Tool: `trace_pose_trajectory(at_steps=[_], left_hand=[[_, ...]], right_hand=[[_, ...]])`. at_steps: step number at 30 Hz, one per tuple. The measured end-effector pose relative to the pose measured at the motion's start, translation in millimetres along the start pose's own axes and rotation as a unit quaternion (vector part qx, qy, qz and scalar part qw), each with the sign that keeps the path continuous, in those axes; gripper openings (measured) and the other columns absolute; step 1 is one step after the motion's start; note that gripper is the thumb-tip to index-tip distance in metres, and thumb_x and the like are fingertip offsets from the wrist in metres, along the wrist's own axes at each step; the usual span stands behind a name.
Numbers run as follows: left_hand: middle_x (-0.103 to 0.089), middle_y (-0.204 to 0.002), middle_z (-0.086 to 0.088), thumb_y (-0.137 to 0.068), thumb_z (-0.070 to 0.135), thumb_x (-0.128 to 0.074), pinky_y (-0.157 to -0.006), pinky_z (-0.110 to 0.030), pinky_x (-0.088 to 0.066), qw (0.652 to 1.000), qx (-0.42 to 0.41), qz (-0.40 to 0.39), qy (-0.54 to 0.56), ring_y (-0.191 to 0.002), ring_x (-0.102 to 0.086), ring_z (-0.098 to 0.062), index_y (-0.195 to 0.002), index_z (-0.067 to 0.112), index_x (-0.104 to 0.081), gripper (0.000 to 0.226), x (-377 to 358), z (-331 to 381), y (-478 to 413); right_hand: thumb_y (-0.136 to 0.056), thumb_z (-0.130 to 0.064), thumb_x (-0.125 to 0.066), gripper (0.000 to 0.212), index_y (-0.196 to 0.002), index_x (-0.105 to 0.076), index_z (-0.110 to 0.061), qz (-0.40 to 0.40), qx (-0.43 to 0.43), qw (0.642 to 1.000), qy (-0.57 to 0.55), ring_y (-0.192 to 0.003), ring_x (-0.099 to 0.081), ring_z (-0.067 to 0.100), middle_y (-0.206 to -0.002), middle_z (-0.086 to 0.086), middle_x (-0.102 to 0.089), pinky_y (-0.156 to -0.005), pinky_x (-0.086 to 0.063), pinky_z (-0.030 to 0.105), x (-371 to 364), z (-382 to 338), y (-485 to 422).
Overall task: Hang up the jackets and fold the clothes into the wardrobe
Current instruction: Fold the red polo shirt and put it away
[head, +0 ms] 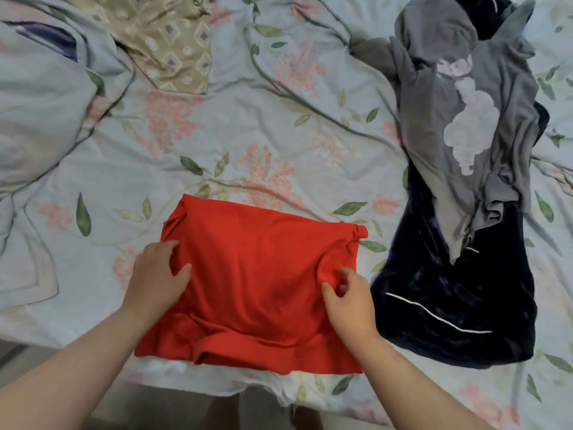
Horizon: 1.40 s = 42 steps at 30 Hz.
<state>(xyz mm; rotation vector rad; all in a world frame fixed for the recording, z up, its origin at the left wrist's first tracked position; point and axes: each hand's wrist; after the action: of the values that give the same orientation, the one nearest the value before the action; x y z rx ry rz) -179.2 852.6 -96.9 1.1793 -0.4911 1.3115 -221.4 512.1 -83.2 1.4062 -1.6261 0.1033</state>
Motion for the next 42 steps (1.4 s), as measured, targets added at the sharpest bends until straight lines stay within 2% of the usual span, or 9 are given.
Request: trace_pose_trajectory(at_steps=[3, 7, 15, 22, 27, 31, 34, 38, 42], left_hand=[[-0.062, -0.113, -0.011, -0.082, 0.029, -0.074, -0.092, -0.041, -0.047, 0.994, 0.062, -0.032, 0.083, -0.106, -0.058, -0.029, -0.131, 0.009, -0.055, 0.057, 12.1, 18.0, -45.8], [-0.056, -0.071, 0.009, -0.078, 0.046, -0.075, -0.058, -0.024, -0.038, 0.974, 0.077, -0.085, 0.197, -0.068, -0.054, -0.011, -0.077, 0.019, -0.059, 0.032, 15.9, 44.5, -76.4], [-0.069, -0.115, -0.010, -0.090, 0.020, -0.065, -0.088, -0.037, -0.052, 0.851, 0.254, -0.103, 0.447, -0.101, -0.065, -0.025, -0.118, 0.012, -0.064, 0.029, 9.7, 50.3, -118.8], [-0.073, -0.102, -0.007, -0.094, 0.024, -0.062, -0.079, -0.036, -0.056, 0.869, 0.186, -0.054, 0.455, -0.084, -0.069, -0.019, -0.102, 0.017, -0.069, 0.013, 16.9, 54.9, -141.5], [-0.067, -0.083, -0.004, -0.079, 0.046, -0.074, -0.072, -0.037, -0.049, 0.928, 0.212, -0.026, 0.304, -0.077, -0.062, -0.024, -0.084, 0.015, -0.062, 0.034, 6.5, 35.5, -89.8], [-0.072, -0.083, 0.007, -0.076, 0.034, -0.081, -0.064, -0.027, -0.050, 0.930, 0.211, -0.131, 0.269, -0.071, -0.068, -0.011, -0.085, 0.013, -0.066, 0.028, 5.6, 20.4, -32.6], [-0.076, -0.091, -0.002, -0.081, 0.013, -0.076, -0.064, -0.029, -0.055, 0.906, 0.224, -0.209, 0.290, -0.079, -0.073, -0.020, -0.099, 0.016, -0.071, 0.019, 4.7, 4.8, -9.2], [-0.076, -0.095, -0.006, -0.090, 0.006, -0.062, -0.066, -0.034, -0.056, 0.849, 0.288, -0.141, 0.420, -0.081, -0.070, -0.024, -0.108, 0.015, -0.067, 0.020, 16.1, -14.6, -14.5], [-0.069, -0.103, -0.013, -0.087, 0.012, -0.067, -0.079, -0.042, -0.052, 0.927, 0.261, -0.037, 0.267, -0.088, -0.064, -0.030, -0.109, 0.010, -0.065, 0.022, 11.8, -33.9, -5.7]], right_hand=[[-0.082, -0.038, -0.072, 0.038, -0.113, -0.064, -0.017, -0.024, -0.110, 0.988, -0.110, -0.098, -0.066, 0.021, -0.108, 0.001, -0.068, -0.091, -0.053, 0.039, 8.6, -20.7, -48.4], [-0.070, -0.054, -0.079, 0.042, -0.092, -0.068, -0.020, -0.089, -0.174, 0.960, -0.198, -0.081, -0.069, 0.018, -0.091, -0.002, -0.073, -0.071, -0.054, 0.033, 12.2, -49.4, -80.2], [-0.090, 0.002, -0.052, 0.022, -0.090, -0.061, -0.018, -0.115, -0.237, 0.904, -0.337, -0.065, -0.057, 0.018, -0.079, 0.005, -0.062, -0.062, -0.047, 0.030, 20.4, -56.1, -113.0], [-0.094, -0.027, -0.065, 0.024, -0.106, -0.066, -0.007, -0.118, -0.259, 0.814, -0.507, -0.076, -0.074, 0.022, -0.084, 0.010, -0.076, -0.061, -0.060, 0.036, 41.0, -63.2, -136.9], [-0.080, -0.046, -0.075, 0.040, -0.107, -0.070, -0.016, -0.126, -0.170, 0.944, -0.254, -0.087, -0.073, 0.019, -0.098, -0.001, -0.076, -0.076, -0.058, 0.031, 30.9, -35.8, -109.2], [-0.074, -0.025, -0.085, 0.031, -0.098, -0.069, -0.013, -0.216, -0.171, 0.947, -0.168, -0.074, -0.074, 0.017, -0.086, 0.001, -0.076, -0.059, -0.058, 0.026, 22.5, -12.7, -73.9], [-0.082, -0.007, -0.075, 0.020, -0.101, -0.070, -0.005, -0.270, -0.218, 0.919, -0.188, -0.084, -0.073, 0.029, -0.094, 0.014, -0.076, -0.079, -0.061, 0.044, 16.1, 5.6, -47.9], [-0.084, -0.004, -0.073, 0.030, -0.113, -0.068, -0.004, -0.289, -0.263, 0.873, -0.290, -0.096, -0.072, 0.034, -0.104, 0.017, -0.075, -0.085, -0.059, 0.043, 22.3, 28.9, -30.4], [-0.084, -0.017, -0.076, 0.030, -0.111, -0.069, -0.005, -0.183, -0.267, 0.878, -0.351, -0.092, -0.074, 0.028, -0.102, 0.014, -0.075, -0.073, -0.059, 0.033, 17.9, 36.6, -23.3]])
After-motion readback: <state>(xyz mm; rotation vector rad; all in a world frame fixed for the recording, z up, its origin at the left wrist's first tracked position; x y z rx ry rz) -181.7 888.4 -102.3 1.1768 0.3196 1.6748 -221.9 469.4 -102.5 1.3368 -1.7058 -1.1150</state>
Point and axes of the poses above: each hand's wrist, its own y-axis away from the middle knuckle, its own x-axis out of the back of the hand, z = x × y
